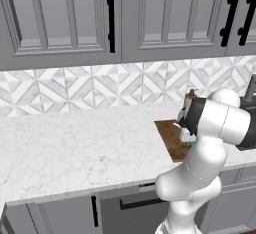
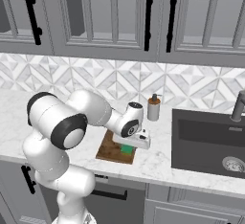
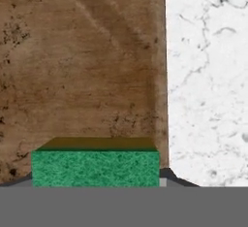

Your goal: Pick up the sponge from the counter and clean the cutting board by briefly scrubbing or pressing down on the cutting board. Once finished, release the sponge.

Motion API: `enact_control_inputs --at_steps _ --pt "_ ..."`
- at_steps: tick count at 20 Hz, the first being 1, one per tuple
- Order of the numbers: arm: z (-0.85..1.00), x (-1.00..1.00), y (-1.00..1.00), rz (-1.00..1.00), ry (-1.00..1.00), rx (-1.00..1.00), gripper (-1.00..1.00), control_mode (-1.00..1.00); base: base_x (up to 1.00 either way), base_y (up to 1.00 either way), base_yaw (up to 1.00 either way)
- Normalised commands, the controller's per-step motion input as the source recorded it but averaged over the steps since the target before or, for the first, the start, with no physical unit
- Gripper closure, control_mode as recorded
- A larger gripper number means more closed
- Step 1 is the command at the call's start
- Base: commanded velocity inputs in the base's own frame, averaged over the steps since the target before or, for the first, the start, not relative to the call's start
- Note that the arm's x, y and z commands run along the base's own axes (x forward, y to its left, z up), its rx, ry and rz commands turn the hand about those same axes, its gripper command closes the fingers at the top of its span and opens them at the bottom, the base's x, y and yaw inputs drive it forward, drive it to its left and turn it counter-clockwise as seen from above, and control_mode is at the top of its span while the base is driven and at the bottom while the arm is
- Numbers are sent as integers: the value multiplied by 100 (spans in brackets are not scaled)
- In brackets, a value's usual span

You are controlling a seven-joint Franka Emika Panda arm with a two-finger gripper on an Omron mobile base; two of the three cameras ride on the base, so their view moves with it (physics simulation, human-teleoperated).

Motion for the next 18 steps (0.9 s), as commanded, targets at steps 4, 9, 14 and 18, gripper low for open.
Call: enact_control_inputs --at_steps 4,9,14,18 --pt "-34 -6 13 0 0 0 100 -100 0 0 0" --pt "0 -20 27 0 0 0 100 -100 0 0 0" --pt "0 -20 43 0 0 0 100 -100 0 0 0" --pt "-16 -1 25 0 0 0 100 -100 0 0 0"
